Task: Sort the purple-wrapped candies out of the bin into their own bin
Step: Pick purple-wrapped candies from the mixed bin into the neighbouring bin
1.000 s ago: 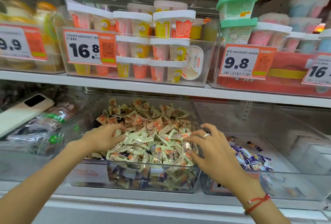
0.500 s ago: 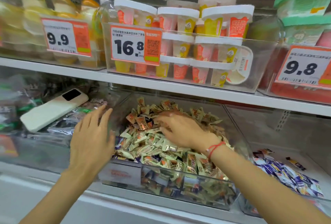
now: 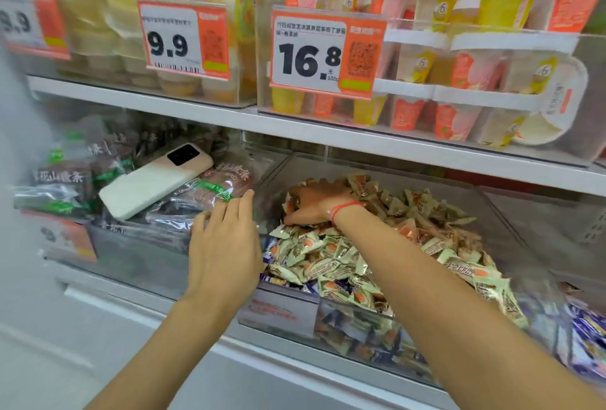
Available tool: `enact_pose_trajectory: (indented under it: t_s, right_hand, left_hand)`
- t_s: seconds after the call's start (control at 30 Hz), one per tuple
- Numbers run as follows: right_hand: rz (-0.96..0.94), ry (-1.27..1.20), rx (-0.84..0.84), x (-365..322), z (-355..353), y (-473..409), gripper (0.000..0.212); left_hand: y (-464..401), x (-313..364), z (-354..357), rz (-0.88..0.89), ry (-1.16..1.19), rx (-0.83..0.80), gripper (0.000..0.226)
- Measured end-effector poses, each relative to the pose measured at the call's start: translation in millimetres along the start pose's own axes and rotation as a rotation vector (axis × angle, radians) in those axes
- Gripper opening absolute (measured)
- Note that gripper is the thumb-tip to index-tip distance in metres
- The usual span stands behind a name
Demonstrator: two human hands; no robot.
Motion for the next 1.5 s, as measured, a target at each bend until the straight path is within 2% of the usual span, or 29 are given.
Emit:
enact_pose_trajectory:
  t_s: [0.17,0.3,0.43,0.53,0.57,0.67,0.73,0.83,0.9,0.97,1.03,1.17,1.37,1.4,1.5]
  right_hand:
    - [-0.18,0.086,0.017,-7.7,0.8,43.0,0.04]
    - [-0.191,0.092,-0.028,-4.2,3.3,91.9,0.05]
    - [-0.205,0.118,-0.015,-0.1,-0.8,138.6,0.049]
    - [-0.191,0.023,-0.088,2.8,-6.8,166.1,0.056]
    - [-0.18,-0.04,-0.061,3.7,-10.8,167.0,0.058]
    - [-0.197,-0.197,0.16,-2.2,-23.5,141.9,0.047]
    - [-0.198,-0.22,0.189,-8.0,-19.2,105.3,0.043]
    - [-0.196,-0.212,0.08,-18.6,-1.8,39.7,0.057]
    - [-0.106,-0.282,-0.076,-18.0,9.4,7.3,0.07]
    - [0.016,-0.362,-0.25,-11.2,19.2,-13.2,0.073]
    - [0.068,-0.334,-0.296,-7.0,26.6,-21.7,0.072]
    - [-0.006,-0.3,-0.113,-14.2,31.6,-16.6,0.056]
    - [-0.177,-0.432,-0.056,-20.4,5.8,37.5,0.022]
    - [-0.191,-0.413,-0.015,-18.2,0.1,50.4,0.022]
    - [-0.189,-0.304,0.145,-13.1,-18.3,93.8,0.041]
  left_hand:
    - [-0.2,0.1,-1.9,-0.022,0.01,0.011,0.045]
    - [1.3,1.7,-5.2,-0.044,0.024,-0.011,0.045]
    - [2.8,1.4,-4.8,-0.05,0.015,-0.016,0.047]
    - [4.6,3.7,-3.9,-0.036,0.014,0.021,0.048]
    - [4.3,4.1,-3.8,-0.032,0.018,0.038,0.048]
    - [2.6,4.2,-2.3,-0.03,0.026,0.045,0.049]
    - [1.7,3.8,-1.2,-0.035,0.023,0.028,0.05]
    - [1.5,3.0,-1.0,-0.038,0.01,0.027,0.05]
    - [1.7,2.5,-0.7,-0.038,0.002,0.041,0.05]
    - [0.9,2.2,0.4,-0.035,0.002,0.053,0.05]
    - [0.0,2.6,2.5,-0.041,0.001,0.055,0.049]
    - [0.3,2.2,2.4,-0.066,0.017,0.024,0.051]
    - [1.4,0.7,-0.1,-0.063,0.026,0.006,0.052]
    - [1.5,0.3,-1.0,-0.058,0.031,0.02,0.051]
    - [4.8,2.3,-10.9,0.011,0.102,0.11,0.042]
Point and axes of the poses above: each hand's wrist, its own y-axis away from the middle knuckle, its own z-axis out of the palm, x = y × z, the point moved 3 cm from there along -y, towards the middle knuckle, and after that the axes turned 15 degrees about -z, right-handed, at the moved point
